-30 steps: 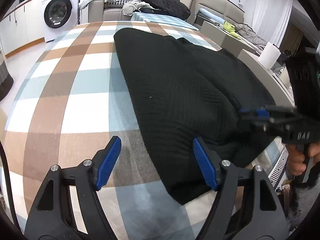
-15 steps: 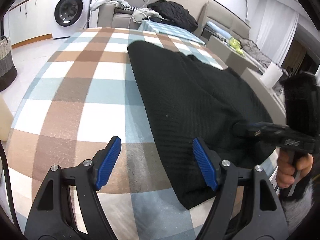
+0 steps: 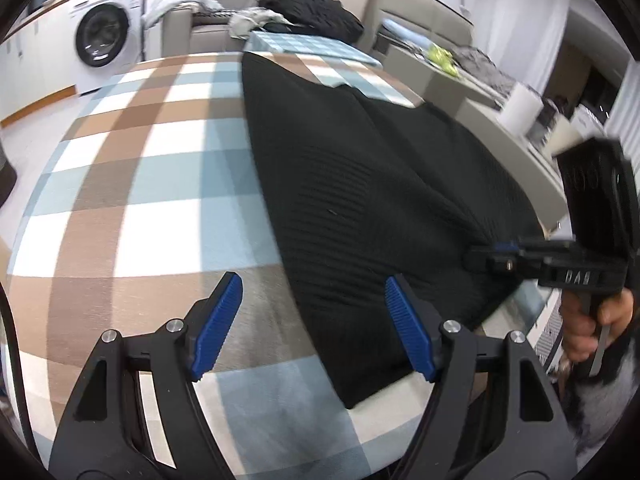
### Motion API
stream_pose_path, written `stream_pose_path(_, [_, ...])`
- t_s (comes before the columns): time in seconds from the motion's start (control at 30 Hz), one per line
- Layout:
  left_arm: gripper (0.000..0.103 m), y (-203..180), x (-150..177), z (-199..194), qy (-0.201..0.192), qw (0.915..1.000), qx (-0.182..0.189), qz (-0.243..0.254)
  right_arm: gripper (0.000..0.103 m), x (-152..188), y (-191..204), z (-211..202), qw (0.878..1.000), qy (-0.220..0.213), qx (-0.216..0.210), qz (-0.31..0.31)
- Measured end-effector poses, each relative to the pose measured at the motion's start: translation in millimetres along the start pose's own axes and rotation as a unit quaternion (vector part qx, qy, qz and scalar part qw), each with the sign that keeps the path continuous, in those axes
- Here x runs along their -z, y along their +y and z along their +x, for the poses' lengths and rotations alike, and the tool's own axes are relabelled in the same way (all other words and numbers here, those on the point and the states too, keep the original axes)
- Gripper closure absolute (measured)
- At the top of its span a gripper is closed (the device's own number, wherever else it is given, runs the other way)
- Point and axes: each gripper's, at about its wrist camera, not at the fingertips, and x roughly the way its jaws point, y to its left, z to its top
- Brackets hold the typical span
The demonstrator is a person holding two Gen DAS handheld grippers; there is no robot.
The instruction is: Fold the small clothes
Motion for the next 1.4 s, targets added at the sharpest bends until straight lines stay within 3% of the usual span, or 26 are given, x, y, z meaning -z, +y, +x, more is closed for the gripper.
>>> stream_pose_path(0.07, [0.031, -8.0, 4.1, 5.5, 0.014, 0.9997, 0.000, 0.019, 0.072, -2.5, 5.2, -0.3, 1.000, 0.005, -0.004, -0.006])
stream_pose_path(0.13, [0.031, -14.7, 7.8, 9.3, 0.022, 0.9992, -0.002, 0.034, 0.068, -2.6, 3.3, -1.8, 1.000, -0.003, -0.014, -0.008])
stream_pose_path(0.27, [0.031, -15.7, 10.3, 10.0, 0.026, 0.9991, 0.001, 0.035, 0.090, -4.4, 8.2, -2.8, 1.000, -0.010, -0.008, -0.025])
stream_pose_path(0.4, [0.031, -8.0, 7.5, 0.5, 0.011, 0.9997, 0.011, 0.018, 0.091, -7.7, 20.9, -26.3, 0.998, -0.037, -0.030, -0.029])
stream_pose_path(0.53, [0.031, -5.0, 5.4, -1.1, 0.005, 0.9998, 0.012, 0.013, 0.090, -0.4, 19.2, -8.8, 0.998, 0.012, 0.026, -0.047])
stream_pose_path(0.63, [0.031, -12.3, 8.9, 4.2, 0.018, 0.9993, 0.017, 0.030, 0.081, -3.8, 21.3, -4.1, 0.998, 0.021, 0.023, -0.049])
stream_pose_path(0.73, [0.031, -21.5, 13.4, 9.8, 0.034, 0.9977, 0.012, 0.057, 0.074, -20.2, 20.3, -7.6, 0.999, 0.005, 0.014, -0.041])
stream_pose_path(0.83, [0.031, -23.0, 15.4, 11.3, 0.038, 0.9974, 0.014, 0.059, 0.059, -44.7, 5.5, -2.0, 1.000, -0.018, 0.009, -0.004])
stream_pose_path(1.0, [0.031, -20.5, 15.9, 11.8, 0.039, 0.9976, 0.023, 0.052, 0.059, -93.5, -19.1, 29.3, 0.997, -0.037, 0.039, 0.048])
stream_pose_path(1.1, [0.031, -18.6, 16.0, 11.5, 0.037, 0.9977, 0.026, 0.050, 0.068, -111.9, -24.3, 45.8, 0.997, -0.035, 0.042, 0.058])
stream_pose_path(1.13, [0.031, -18.1, 15.8, 11.4, 0.037, 0.9978, 0.027, 0.049, 0.086, -115.7, -25.1, 47.4, 0.997, -0.035, 0.047, 0.054])
stream_pose_path(1.17, [0.031, -17.7, 15.5, 11.1, 0.036, 0.9979, 0.027, 0.048, 0.096, -118.5, -22.3, 48.0, 0.997, -0.037, 0.054, 0.049])
stream_pose_path(1.3, [0.031, -15.7, 12.5, 3.2, 0.014, 0.9990, 0.019, 0.038, 0.096, -123.7, -0.6, 12.4, 0.993, -0.100, 0.057, -0.013])
stream_pose_path(1.4, [0.031, -15.8, 9.8, -4.1, 0.003, 0.9988, 0.035, 0.034, 0.096, -121.2, 11.0, -14.5, 0.987, -0.129, 0.084, -0.042])
